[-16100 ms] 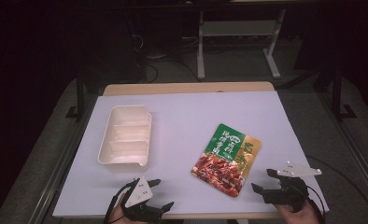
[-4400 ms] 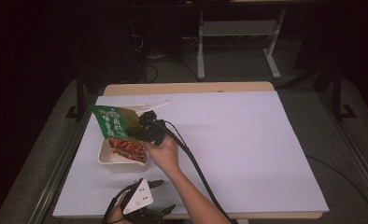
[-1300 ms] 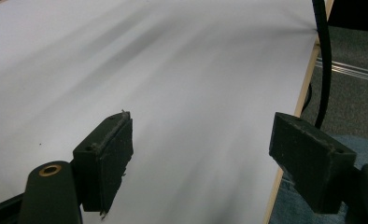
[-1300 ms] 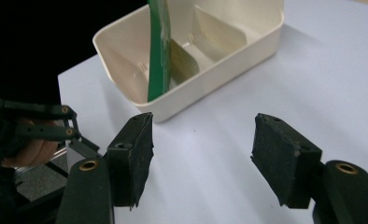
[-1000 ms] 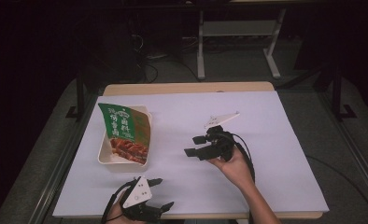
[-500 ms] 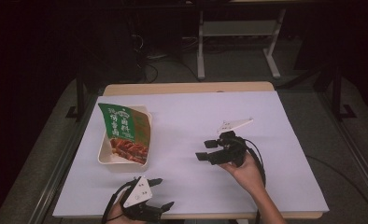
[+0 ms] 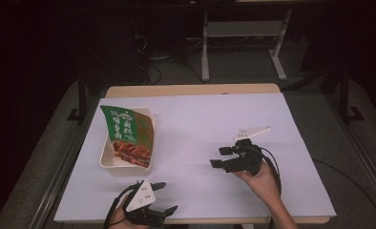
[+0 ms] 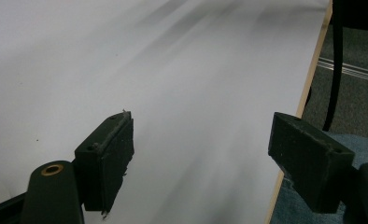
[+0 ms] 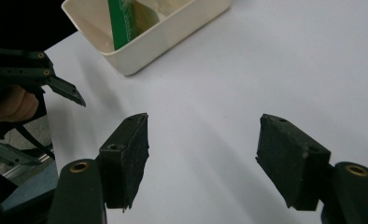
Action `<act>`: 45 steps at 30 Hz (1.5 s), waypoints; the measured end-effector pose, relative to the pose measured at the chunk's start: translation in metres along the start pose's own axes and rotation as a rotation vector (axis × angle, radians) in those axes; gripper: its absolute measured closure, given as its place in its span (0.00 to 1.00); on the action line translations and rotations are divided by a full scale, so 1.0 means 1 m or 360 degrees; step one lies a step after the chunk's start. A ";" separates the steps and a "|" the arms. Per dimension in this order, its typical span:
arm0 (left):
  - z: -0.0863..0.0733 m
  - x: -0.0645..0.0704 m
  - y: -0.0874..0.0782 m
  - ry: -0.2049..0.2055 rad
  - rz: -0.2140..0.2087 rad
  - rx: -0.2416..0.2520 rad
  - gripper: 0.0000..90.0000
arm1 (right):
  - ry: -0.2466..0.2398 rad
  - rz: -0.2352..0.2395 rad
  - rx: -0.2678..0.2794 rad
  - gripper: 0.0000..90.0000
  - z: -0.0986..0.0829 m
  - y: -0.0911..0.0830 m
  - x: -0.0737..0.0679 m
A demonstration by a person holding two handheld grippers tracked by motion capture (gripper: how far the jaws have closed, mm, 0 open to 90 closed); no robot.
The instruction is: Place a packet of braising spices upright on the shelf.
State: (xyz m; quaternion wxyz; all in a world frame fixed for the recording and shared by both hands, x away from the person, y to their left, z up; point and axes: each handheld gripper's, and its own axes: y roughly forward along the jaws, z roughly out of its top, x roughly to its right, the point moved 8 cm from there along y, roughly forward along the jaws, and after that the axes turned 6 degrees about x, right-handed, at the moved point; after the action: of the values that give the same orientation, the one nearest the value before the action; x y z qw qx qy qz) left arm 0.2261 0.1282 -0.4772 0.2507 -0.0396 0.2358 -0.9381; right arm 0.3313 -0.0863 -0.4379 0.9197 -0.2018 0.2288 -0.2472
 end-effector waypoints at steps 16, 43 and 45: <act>0.000 -0.002 -0.001 -0.0007 0.0000 -0.0003 0.24 | 0.0023 -0.0028 -0.0024 0.36 -0.023 -0.013 0.004; -0.001 -0.003 0.000 -0.0027 -0.0006 -0.0016 0.25 | 0.0119 -0.0095 -0.0012 0.35 -0.071 -0.043 0.015; -0.001 -0.003 0.000 -0.0033 -0.0004 -0.0016 0.25 | 0.0121 -0.0096 -0.0010 0.35 -0.073 -0.044 0.015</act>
State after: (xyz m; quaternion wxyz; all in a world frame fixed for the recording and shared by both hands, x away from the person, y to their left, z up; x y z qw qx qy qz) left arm 0.2287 0.1306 -0.4781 0.2518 -0.0509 0.2379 -0.9367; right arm 0.2889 -0.1478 -0.4807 0.9018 -0.2020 0.2581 -0.2816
